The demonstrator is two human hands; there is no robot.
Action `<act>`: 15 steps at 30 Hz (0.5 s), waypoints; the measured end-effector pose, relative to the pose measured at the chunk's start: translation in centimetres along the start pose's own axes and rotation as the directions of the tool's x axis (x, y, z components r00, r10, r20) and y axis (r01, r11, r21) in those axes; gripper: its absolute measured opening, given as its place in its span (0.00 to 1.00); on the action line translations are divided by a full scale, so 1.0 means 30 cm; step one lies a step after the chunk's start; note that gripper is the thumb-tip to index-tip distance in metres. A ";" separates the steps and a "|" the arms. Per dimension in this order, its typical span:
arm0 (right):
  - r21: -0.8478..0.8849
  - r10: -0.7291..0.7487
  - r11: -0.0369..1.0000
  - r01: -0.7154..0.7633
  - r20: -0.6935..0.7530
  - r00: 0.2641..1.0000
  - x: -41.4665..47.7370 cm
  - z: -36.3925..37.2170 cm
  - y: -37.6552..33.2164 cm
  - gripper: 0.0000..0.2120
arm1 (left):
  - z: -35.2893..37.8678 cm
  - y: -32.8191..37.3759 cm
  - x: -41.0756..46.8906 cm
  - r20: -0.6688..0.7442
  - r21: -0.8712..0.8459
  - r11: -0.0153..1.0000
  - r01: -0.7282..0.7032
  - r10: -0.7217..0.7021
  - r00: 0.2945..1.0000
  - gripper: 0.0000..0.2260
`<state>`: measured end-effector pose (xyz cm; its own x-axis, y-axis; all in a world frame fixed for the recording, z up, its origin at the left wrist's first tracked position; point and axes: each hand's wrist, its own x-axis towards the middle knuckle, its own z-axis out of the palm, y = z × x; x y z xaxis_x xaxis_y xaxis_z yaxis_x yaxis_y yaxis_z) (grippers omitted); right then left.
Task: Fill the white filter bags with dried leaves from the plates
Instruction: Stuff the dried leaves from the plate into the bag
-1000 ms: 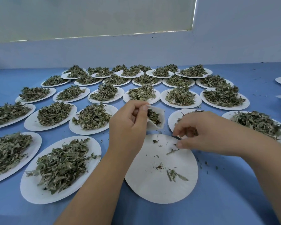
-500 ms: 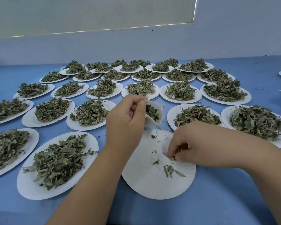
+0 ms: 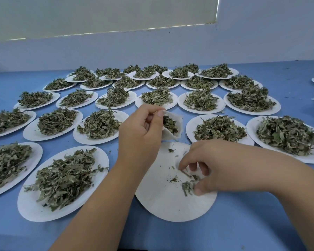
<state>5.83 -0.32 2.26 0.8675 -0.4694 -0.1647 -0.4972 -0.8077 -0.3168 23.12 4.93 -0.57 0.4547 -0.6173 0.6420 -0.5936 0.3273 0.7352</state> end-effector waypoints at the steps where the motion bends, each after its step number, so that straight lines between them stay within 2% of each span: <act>1: 0.001 -0.003 1.000 0.003 -0.019 1.000 0.006 0.005 -0.006 0.21 | 0.000 0.000 0.000 0.002 -0.004 1.000 0.000 0.000 1.000 0.07; 7: 0.027 -0.005 1.000 0.007 -0.061 0.998 0.013 0.007 -0.008 0.11 | 0.000 0.002 0.002 -0.002 -0.005 1.000 -0.009 0.009 1.000 0.09; 10: 0.055 0.046 0.998 -0.041 -0.081 0.996 -0.006 -0.019 -0.001 0.13 | -0.001 0.001 0.001 -0.005 -0.013 1.000 -0.004 0.004 1.000 0.08; 13: 0.013 0.022 1.000 -0.021 -0.070 0.997 -0.009 -0.002 -0.027 0.21 | 0.001 0.000 0.001 -0.005 -0.004 1.000 -0.003 0.003 1.000 0.07; 15: -0.012 -0.019 1.000 0.018 -0.066 0.998 0.000 0.027 -0.051 0.18 | 0.002 -0.002 0.001 -0.006 0.001 1.000 -0.003 0.003 1.000 0.06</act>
<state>6.61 1.22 2.00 0.8737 -0.4768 -0.0965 -0.4817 -0.8201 -0.3089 23.13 4.86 -0.62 0.4565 -0.6123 0.6455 -0.5957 0.3286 0.7329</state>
